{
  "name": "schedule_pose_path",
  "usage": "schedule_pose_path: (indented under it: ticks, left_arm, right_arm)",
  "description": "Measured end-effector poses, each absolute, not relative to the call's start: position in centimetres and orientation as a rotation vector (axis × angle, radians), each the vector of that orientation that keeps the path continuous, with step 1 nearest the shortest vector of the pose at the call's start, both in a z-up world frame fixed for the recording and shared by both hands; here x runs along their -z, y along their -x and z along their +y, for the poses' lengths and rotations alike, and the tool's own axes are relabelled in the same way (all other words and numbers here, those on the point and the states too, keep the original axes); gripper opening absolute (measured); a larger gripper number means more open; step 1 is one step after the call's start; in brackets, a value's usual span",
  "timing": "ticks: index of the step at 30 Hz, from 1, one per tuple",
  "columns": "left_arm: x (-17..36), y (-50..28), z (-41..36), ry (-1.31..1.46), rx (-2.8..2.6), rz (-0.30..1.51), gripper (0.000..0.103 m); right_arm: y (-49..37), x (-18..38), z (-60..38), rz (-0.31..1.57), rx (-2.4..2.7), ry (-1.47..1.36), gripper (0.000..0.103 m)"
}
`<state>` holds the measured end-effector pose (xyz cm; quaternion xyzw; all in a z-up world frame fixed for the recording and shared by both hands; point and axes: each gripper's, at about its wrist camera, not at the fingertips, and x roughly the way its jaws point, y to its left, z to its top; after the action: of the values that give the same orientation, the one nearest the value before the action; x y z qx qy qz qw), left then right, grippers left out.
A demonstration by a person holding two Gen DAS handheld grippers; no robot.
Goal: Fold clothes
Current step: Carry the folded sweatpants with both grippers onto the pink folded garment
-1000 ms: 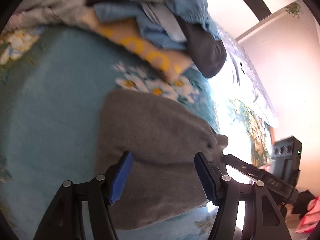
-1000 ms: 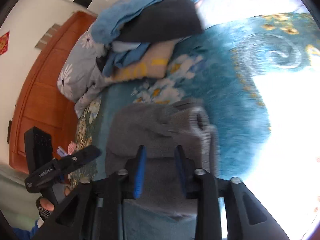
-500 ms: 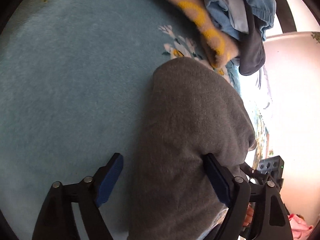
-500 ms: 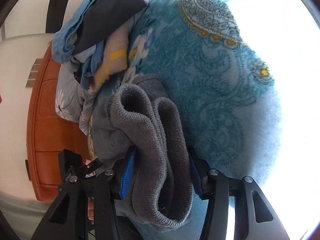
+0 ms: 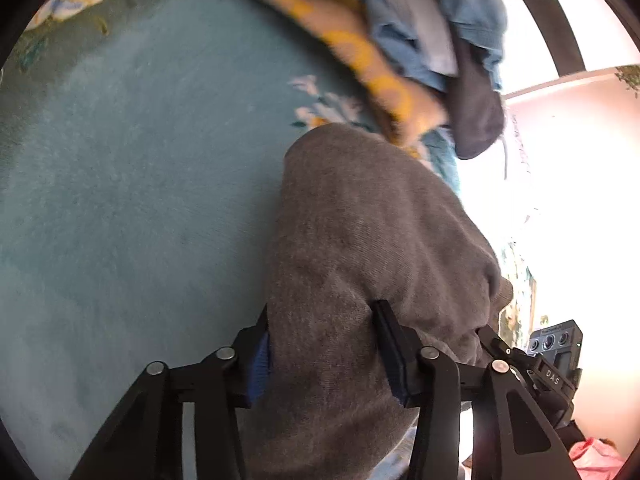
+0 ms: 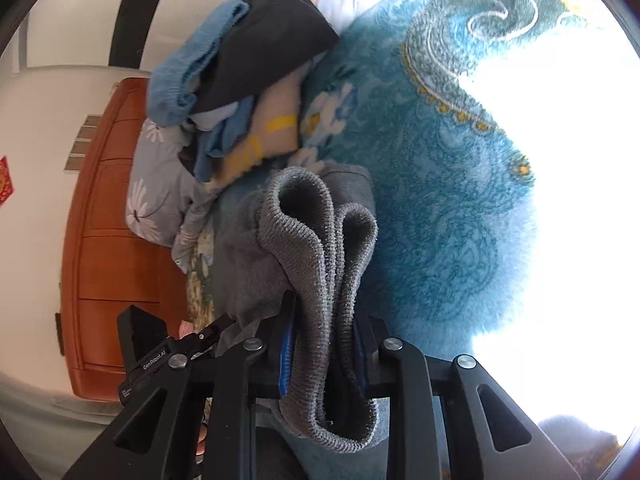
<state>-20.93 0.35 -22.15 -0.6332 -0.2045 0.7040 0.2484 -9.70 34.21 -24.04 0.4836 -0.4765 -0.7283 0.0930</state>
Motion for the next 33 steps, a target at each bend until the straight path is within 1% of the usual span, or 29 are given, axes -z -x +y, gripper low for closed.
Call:
schedule_pose_path:
  ticks: [2, 6, 13, 16, 19, 24, 33]
  left_arm:
    - [21.0, 20.3, 0.7, 1.706, -1.934, -0.55, 0.049]
    - [17.7, 18.3, 5.5, 1.618, -1.884, -0.506, 0.049]
    - [12.9, 14.6, 20.5, 1.479, -1.684, -0.382, 0.049]
    - [11.9, 12.0, 27.1, 1.451, -1.573, -0.333, 0.049]
    - [11.0, 9.3, 33.7, 1.423, -1.462, -0.284, 0.049]
    - [11.3, 3.6, 42.2, 1.427, -1.342, -0.177, 0.049]
    - [12.0, -3.5, 50.1, 1.412, -1.226, -0.048, 0.049]
  right_arm:
    - [8.2, 22.9, 35.6, -1.446, 2.162, -1.387, 0.025]
    - [4.4, 20.2, 40.1, -1.46, 2.208, -1.303, 0.025]
    - [-3.9, 13.0, 51.8, -1.387, 2.423, -1.221, 0.025]
    - [-8.0, 9.8, 57.3, -1.333, 2.523, -1.203, 0.025]
    - [-11.5, 7.9, 62.3, -1.327, 2.601, -1.241, 0.025]
    - [-16.4, 7.1, 69.2, -1.355, 2.642, -1.319, 0.025]
    - [-21.3, 7.8, 77.1, -1.362, 2.66, -1.39, 0.025]
